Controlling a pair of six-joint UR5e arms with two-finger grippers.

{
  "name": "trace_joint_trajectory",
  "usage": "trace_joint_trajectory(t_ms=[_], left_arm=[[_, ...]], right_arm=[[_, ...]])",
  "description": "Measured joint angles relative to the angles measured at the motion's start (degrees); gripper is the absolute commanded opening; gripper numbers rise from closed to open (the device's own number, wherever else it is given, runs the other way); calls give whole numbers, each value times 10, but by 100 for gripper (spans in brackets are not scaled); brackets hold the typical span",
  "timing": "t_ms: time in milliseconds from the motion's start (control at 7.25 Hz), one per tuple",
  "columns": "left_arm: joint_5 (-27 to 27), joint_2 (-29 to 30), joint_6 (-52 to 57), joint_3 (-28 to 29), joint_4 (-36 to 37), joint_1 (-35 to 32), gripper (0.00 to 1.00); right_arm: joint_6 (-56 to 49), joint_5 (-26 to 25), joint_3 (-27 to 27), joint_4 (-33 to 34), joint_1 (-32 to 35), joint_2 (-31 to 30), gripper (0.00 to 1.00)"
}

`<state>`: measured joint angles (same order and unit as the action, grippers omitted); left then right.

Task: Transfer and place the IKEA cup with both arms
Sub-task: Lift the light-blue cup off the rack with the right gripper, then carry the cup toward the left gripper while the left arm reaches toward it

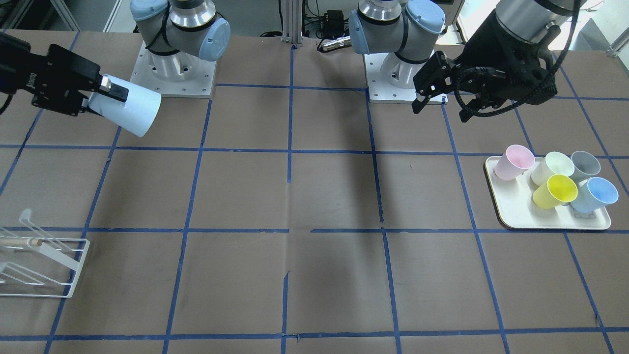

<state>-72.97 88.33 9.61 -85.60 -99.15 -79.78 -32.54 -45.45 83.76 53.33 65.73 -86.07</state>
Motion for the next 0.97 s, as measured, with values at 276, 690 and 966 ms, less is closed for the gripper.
trace_joint_trajectory(t_ms=[276, 690, 966], left_arm=[[128, -5, 57, -28, -34, 52, 100], [360, -7, 70, -129, -29, 67, 100], [495, -10, 67, -178, -26, 61, 100]], right_arm=[[1, 105, 7, -48, 46, 0, 27], [1, 269, 35, -70, 127, -2, 26], [-1, 332, 51, -68, 171, -3, 27]])
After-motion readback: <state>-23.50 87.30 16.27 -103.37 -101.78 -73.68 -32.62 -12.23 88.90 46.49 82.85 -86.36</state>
